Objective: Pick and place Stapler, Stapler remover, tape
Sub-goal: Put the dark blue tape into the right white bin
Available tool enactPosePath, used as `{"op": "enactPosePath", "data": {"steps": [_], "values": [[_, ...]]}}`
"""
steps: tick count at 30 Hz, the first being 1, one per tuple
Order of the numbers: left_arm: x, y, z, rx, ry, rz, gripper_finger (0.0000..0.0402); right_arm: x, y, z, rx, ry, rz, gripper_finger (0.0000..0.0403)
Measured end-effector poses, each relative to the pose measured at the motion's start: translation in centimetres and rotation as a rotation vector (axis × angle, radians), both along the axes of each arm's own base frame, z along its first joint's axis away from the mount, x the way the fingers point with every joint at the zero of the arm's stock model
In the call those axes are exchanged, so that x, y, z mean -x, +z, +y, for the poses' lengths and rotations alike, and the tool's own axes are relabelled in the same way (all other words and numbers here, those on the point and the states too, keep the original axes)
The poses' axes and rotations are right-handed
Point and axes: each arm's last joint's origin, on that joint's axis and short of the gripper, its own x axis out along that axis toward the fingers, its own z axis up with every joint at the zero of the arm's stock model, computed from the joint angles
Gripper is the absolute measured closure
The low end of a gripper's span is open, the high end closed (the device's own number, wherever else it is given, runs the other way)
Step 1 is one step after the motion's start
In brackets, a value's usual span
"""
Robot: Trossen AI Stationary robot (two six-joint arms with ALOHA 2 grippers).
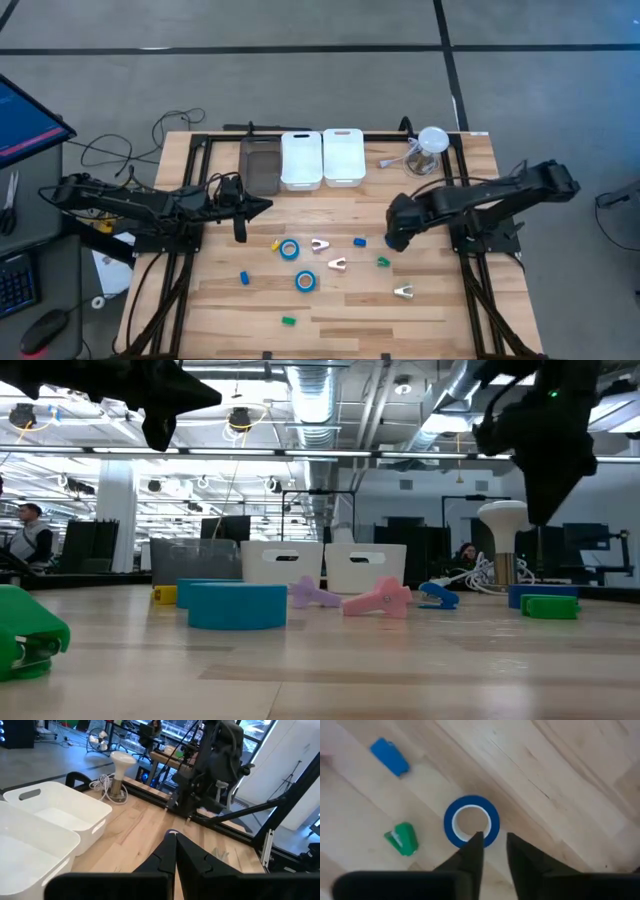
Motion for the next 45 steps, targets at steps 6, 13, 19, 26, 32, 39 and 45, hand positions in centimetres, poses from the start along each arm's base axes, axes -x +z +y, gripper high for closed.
{"op": "enactPosePath", "data": {"steps": [6,13,19,26,32,39,45], "values": [[0.0,0.0,0.0,0.013,0.001,-0.003,0.0399,-1.1,-1.8,0.2,0.001,-0.041,0.082,0.0249],[0.0,0.0,0.0,0.015,0.002,-0.003,0.0399,-2.0,-4.0,0.4,-0.002,-0.035,0.185,0.0228],[0.0,0.0,0.0,0.016,0.002,-0.003,0.0399,-2.6,-5.5,0.5,0.006,-0.008,0.241,0.0241],[0.0,0.0,0.0,0.016,0.002,-0.003,0.0399,-3.5,-7.2,0.4,-0.01,0.018,0.281,0.0255],[0.0,0.0,0.0,0.016,0.002,-0.003,0.0399,-4.1,-8.9,0.3,-0.004,0.047,0.331,0.0263],[0.0,0.0,0.0,0.016,0.002,-0.003,0.0399,-4.3,-9.6,0.4,0.018,0.079,0.354,0.0309],[0.0,0.0,0.0,0.016,0.002,-0.002,0.0399,-4.2,-8.8,0.3,0.036,0.107,0.317,0.0375]]}}
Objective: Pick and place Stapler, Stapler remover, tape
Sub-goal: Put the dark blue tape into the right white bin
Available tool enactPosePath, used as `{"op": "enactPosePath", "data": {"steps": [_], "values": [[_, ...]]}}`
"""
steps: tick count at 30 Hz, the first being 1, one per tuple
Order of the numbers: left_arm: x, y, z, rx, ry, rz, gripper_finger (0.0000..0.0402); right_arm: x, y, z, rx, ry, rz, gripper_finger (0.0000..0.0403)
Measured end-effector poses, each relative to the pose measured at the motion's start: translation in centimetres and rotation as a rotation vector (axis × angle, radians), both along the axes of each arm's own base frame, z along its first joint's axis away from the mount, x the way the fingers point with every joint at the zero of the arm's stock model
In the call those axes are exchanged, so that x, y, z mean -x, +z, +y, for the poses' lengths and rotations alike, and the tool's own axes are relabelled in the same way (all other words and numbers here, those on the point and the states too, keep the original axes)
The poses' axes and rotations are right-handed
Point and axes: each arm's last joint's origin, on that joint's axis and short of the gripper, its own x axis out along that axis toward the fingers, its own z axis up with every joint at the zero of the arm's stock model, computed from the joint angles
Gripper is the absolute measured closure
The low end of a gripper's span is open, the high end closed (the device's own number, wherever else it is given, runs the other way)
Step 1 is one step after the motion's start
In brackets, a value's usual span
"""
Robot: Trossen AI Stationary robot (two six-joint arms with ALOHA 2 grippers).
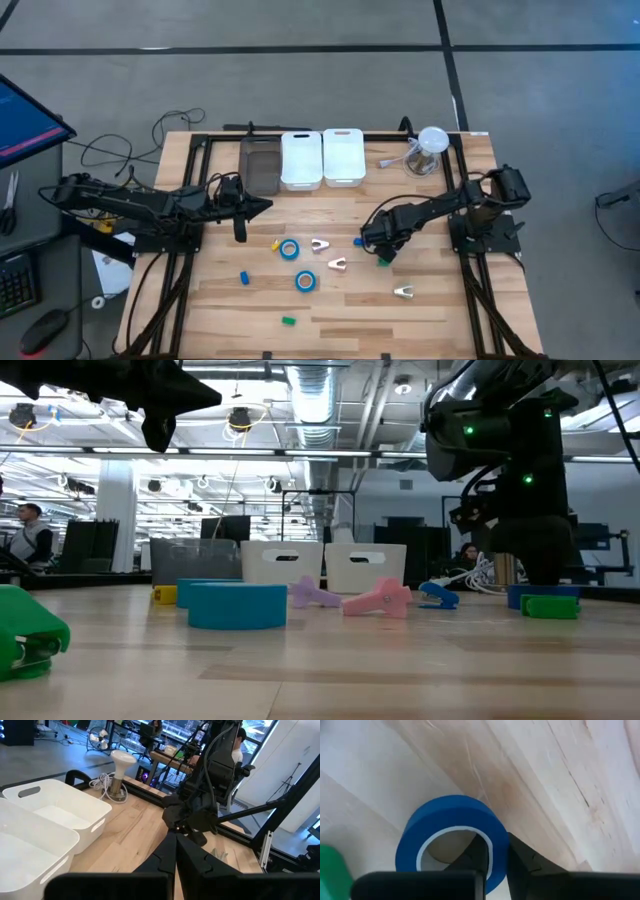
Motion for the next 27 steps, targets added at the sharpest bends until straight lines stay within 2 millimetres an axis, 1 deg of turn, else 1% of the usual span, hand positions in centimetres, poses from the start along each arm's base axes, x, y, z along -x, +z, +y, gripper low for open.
{"op": "enactPosePath", "data": {"steps": [4,7,10,15,18,21,27], "values": [[0.0,0.0,0.0,0.0,0.0,0.0,0.0399,0.4,1.0,-0.2,0.04,0.004,-0.03,0.0375],[0.0,0.0,0.0,0.0,0.0,0.001,0.0399,0.9,2.2,-0.4,0.047,0.004,-0.051,0.0375],[0.0,0.0,0.0,0.0,0.0,0.0,0.0399,1.5,3.7,-0.5,0.035,-0.002,-0.091,0.0375],[0.0,0.0,0.0,0.0,0.0,0.0,0.0399,2.7,6.7,-1.1,0.018,-0.041,-0.229,0.0375],[0.0,0.0,0.0,0.0,0.0,0.0,0.0399,3.2,8.9,-1.5,0.018,-0.071,-0.317,0.0375],[0.0,0.0,0.0,0.0,0.0,0.0,0.0399,3.3,11.6,-1.9,0.048,-0.083,-0.408,0.0375],[0.0,0.0,0.0,0.0,0.0,0.0,0.0399,2.7,17.6,-2.5,0.138,-0.05,-0.538,0.0375]]}}
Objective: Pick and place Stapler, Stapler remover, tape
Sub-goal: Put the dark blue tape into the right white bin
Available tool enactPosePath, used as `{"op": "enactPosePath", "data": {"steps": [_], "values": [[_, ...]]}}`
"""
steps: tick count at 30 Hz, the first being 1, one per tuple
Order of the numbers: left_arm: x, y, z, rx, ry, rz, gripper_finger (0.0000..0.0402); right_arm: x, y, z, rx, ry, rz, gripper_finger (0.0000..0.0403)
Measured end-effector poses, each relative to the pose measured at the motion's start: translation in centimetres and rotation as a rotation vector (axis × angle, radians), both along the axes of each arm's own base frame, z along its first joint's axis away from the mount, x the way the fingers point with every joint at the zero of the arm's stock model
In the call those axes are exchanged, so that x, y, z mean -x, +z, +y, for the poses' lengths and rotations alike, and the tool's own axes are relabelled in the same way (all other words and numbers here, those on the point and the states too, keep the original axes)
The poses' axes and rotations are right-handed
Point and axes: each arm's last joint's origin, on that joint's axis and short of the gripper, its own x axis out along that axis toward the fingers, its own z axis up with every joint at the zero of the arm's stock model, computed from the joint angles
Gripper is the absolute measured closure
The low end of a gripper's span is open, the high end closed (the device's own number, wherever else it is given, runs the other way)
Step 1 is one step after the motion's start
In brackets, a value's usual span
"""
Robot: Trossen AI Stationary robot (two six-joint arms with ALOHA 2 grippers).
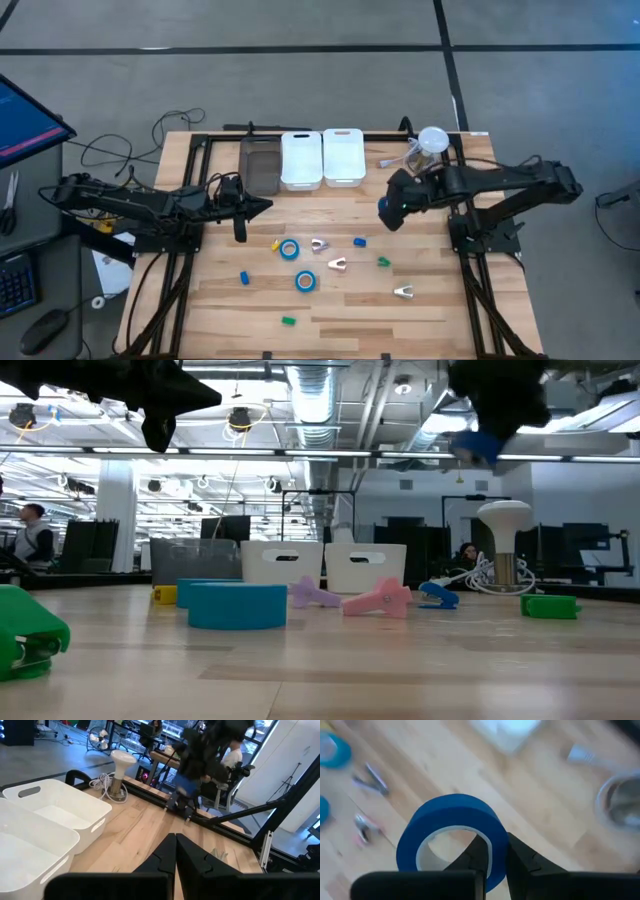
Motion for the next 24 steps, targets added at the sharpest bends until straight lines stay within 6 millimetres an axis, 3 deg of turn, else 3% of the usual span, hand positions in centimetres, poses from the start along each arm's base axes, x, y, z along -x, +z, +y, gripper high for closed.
{"op": "enactPosePath", "data": {"steps": [5,10,16,24], "values": [[0.0,0.0,0.0,0.0,0.0,0.0,0.0399,-0.3,3.8,-0.9,0.066,0.002,-0.097,0.0375],[0.0,0.0,0.0,0.0,0.0,0.0,0.0399,-0.4,5.4,-2.9,0.109,-0.015,-0.138,0.0375],[0.0,0.0,0.0,0.0,0.0,0.0,0.0399,-2.6,4.9,-5.3,0.105,-0.006,-0.189,0.0375],[0.0,0.0,0.0,0.0,0.0,-0.001,0.0399,-8.2,3.0,-8.7,0.111,0.063,-0.073,0.0375]]}}
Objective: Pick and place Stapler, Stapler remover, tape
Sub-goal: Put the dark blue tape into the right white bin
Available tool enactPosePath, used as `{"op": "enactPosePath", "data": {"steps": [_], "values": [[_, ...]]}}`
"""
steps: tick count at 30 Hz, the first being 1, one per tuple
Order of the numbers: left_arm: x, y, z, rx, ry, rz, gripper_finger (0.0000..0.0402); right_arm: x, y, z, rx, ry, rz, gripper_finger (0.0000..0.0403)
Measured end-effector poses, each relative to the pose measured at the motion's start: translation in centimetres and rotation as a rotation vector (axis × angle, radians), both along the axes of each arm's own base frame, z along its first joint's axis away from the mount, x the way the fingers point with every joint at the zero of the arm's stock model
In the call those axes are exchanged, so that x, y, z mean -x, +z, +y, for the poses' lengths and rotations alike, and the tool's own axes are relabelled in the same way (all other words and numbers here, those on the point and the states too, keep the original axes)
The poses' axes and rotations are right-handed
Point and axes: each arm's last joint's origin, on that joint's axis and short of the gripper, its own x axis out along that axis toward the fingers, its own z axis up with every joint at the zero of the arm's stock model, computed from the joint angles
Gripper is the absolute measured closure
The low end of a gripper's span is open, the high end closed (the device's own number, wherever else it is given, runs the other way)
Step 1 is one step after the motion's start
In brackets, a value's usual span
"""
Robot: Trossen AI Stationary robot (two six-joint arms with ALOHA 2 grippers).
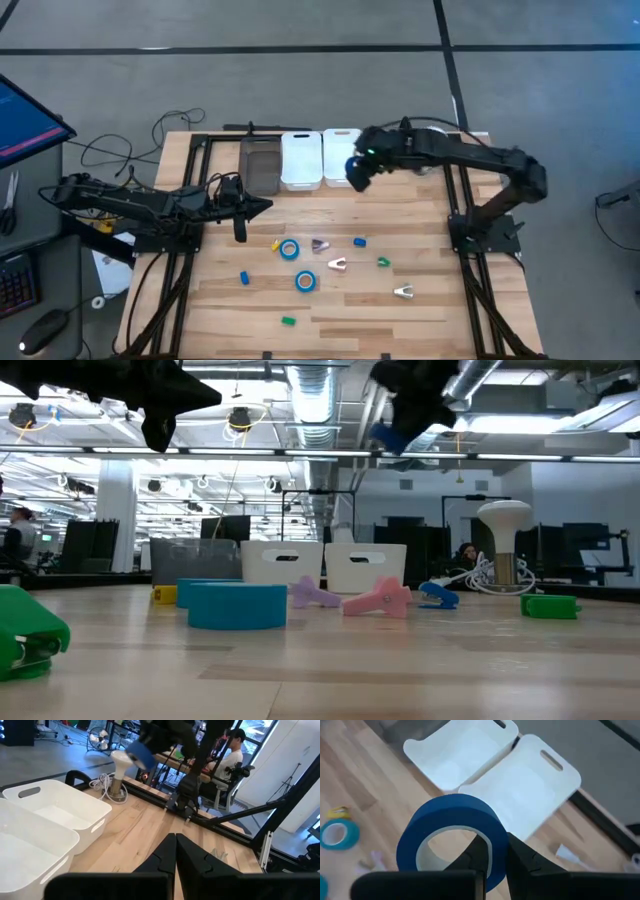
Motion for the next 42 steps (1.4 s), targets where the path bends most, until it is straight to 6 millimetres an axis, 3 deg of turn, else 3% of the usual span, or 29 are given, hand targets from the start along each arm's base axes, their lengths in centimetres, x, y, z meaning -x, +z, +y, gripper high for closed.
{"op": "enactPosePath", "data": {"steps": [9,19,33,42], "values": [[0.0,0.0,0.0,0.0,0.0,0.001,0.0399,-4.9,-1.5,-5.1,0.024,0.016,0.106,0.0375],[0.0,0.0,0.0,0.0,0.001,0.0,0.0399,-7.4,-7.0,-9.4,-0.045,0.013,0.29,0.0375],[0.0,0.0,0.0,0.0,0.001,0.0,0.0399,-9.2,-13.1,-11.2,-0.081,0.026,0.416,0.0375],[0.0,0.0,0.0,0.0,0.0,0.001,0.0399,-8.9,-14.4,-12.6,-0.088,-0.034,0.441,0.0375]]}}
